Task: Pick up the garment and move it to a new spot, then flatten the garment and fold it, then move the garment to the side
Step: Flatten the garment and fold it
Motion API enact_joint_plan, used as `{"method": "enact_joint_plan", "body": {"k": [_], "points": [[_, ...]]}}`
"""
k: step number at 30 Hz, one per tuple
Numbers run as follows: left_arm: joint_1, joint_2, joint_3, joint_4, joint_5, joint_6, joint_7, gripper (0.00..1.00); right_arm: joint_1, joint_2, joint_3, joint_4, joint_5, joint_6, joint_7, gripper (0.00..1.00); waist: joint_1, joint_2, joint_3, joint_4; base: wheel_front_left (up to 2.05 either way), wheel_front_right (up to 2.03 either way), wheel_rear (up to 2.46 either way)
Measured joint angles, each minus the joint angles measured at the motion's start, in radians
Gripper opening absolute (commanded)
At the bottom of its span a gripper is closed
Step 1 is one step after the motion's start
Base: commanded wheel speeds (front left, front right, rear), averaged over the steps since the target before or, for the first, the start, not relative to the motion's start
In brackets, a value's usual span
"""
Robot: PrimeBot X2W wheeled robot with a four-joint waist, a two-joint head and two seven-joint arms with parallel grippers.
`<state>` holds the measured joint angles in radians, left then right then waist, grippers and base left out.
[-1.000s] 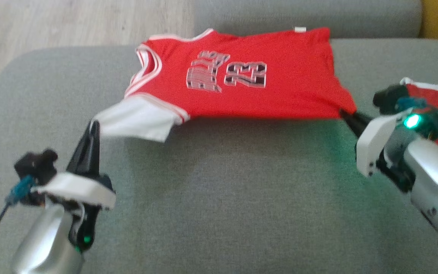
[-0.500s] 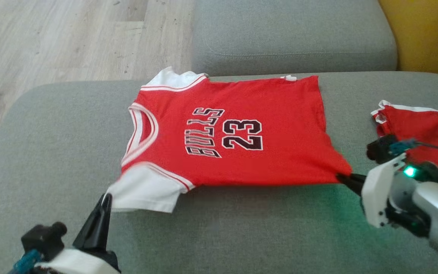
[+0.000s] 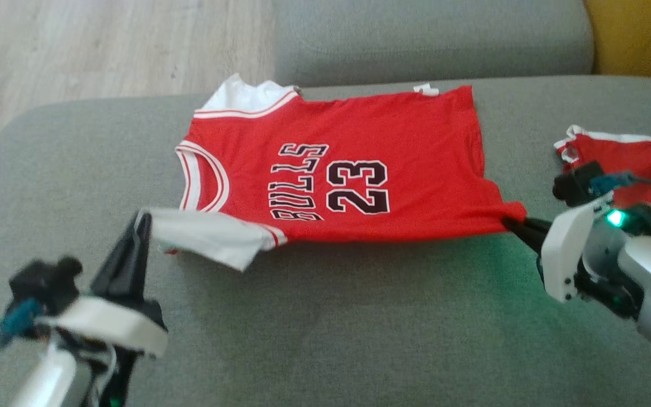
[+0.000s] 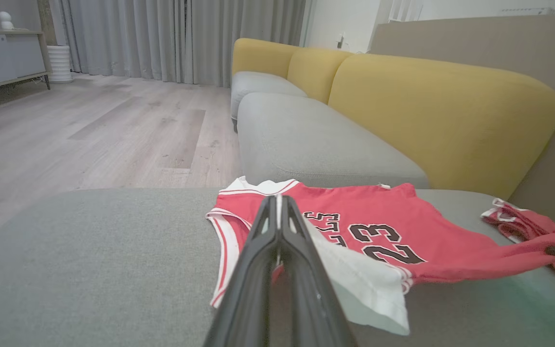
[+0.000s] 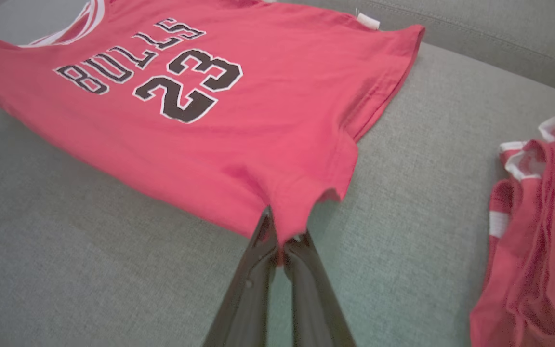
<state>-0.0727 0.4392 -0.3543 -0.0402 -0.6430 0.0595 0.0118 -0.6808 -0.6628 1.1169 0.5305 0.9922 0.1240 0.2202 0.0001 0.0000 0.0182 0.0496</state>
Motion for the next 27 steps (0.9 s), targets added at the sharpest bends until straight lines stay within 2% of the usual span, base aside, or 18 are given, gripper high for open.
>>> {"method": "enact_joint_plan", "body": {"k": [4,14,24,25,26,27], "points": [[-0.120,0.015,-0.002,0.071,0.033,-0.008,0.024,0.00,-0.051,0.026,-0.001,0.024,-0.010,0.000,0.012,0.00,0.0000,0.0000,0.040,-0.009,0.00,0.00,0.00],[-0.383,0.028,-0.071,0.340,0.130,-0.070,0.067,0.00,-0.193,0.108,0.002,0.132,-0.019,0.000,0.063,0.00,0.0001,0.0000,0.140,-0.040,0.00,0.00,0.00],[-0.607,-0.019,-0.131,0.594,0.203,-0.123,0.012,0.00,-0.293,0.145,0.057,0.197,-0.027,0.000,0.079,0.00,0.0000,0.0000,0.221,-0.046,0.00,0.00,0.00],[-0.630,-0.030,-0.133,0.618,0.203,-0.130,0.012,0.00,-0.304,0.147,0.060,0.205,-0.028,0.000,0.077,0.35,0.0000,0.0000,0.229,-0.046,0.00,0.00,0.00],[-0.653,-0.042,-0.135,0.642,0.203,-0.131,0.007,0.43,-0.317,0.149,0.061,0.217,-0.036,0.000,0.066,1.00,0.0000,0.0000,0.237,-0.045,0.00,0.00,0.00],[-0.676,-0.054,-0.137,0.661,0.205,-0.132,-0.011,1.00,-0.330,0.153,0.059,0.234,-0.038,0.000,0.056,1.00,0.0000,0.0000,0.244,-0.044,0.00,0.00,0.00]]}}
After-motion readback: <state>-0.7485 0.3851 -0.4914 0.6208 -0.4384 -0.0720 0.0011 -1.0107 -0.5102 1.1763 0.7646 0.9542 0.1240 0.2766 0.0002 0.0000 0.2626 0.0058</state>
